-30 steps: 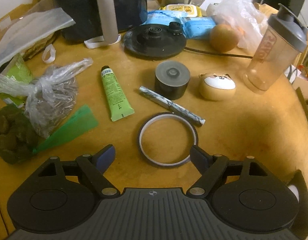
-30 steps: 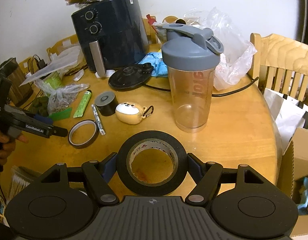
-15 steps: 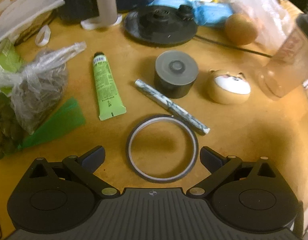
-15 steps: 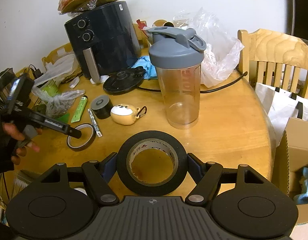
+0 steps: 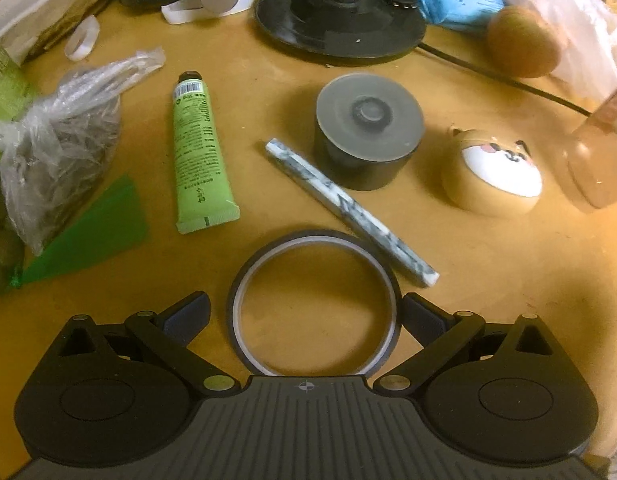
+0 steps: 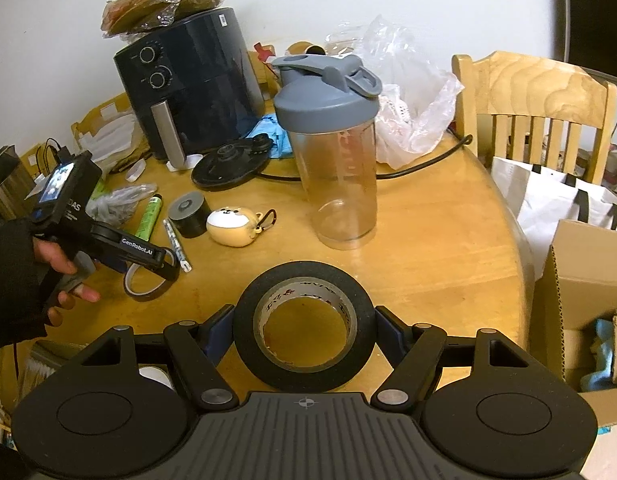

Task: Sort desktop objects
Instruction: 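Reach down and grasp the thin brown tape ring with the left tool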

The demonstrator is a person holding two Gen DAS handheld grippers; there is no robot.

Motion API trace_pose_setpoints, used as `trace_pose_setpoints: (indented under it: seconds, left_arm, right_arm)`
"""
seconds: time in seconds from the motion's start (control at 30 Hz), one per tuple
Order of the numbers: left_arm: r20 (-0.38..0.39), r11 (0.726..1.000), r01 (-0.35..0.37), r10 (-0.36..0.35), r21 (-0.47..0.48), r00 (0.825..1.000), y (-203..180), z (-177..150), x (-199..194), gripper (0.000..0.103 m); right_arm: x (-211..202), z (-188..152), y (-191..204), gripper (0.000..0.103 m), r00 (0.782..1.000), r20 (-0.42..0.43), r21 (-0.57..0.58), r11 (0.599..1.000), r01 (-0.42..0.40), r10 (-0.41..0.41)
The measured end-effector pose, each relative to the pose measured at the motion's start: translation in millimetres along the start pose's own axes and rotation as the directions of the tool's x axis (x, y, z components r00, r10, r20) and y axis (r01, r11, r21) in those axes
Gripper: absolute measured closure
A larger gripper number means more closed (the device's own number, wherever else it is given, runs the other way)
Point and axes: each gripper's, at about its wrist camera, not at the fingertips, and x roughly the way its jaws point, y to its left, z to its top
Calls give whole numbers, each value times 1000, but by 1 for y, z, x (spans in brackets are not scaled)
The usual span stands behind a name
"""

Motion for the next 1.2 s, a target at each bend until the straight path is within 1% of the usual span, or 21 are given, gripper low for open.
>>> trace_pose_setpoints:
  seconds: [0.07,0.3,0.5,0.73,0.8,0.83,1.0,1.2]
  left_arm:
    - [-3,1000,-12,12,4,1000,-2,0,0,0]
    - [-32,1000,-13,13,6,999,-3,4,2,0]
    - [-14,1000,-14,14,6,1000,-3,1,1,0]
    - [-17,1000,-7,7,21,1000,-1,3,1,1]
    - [6,1000,-6,6,26,1000,-3,4,-2,11]
    - [-2,1000,-7,7,23,1000,-4,4,-2,11]
    - [10,1000,-12,12,-9,1000,-3,-1,-9,12]
    - [79,999,14,-10,-44,997,-2,-9,-36,12]
  right_arm:
    - [-1,-1,-2,28,1000,2,7,1000,3,-3]
    - [-2,-3,-5,28,1000,3,14,1000,-6,6]
    - [-2,-2,-3,28,1000,7,6,1000,-22,22]
    - [-4,0,-3,28,999,6,-5,999,-42,42]
    - [-5,1,-3,28,999,7,-11,999,-49,49]
    - [-5,1,-3,28,999,8,-13,999,-51,51]
    - [-4,4,-1,28,998,9,-26,997,-66,66]
    - [-5,8,1,28,996,15,-44,996,-82,83]
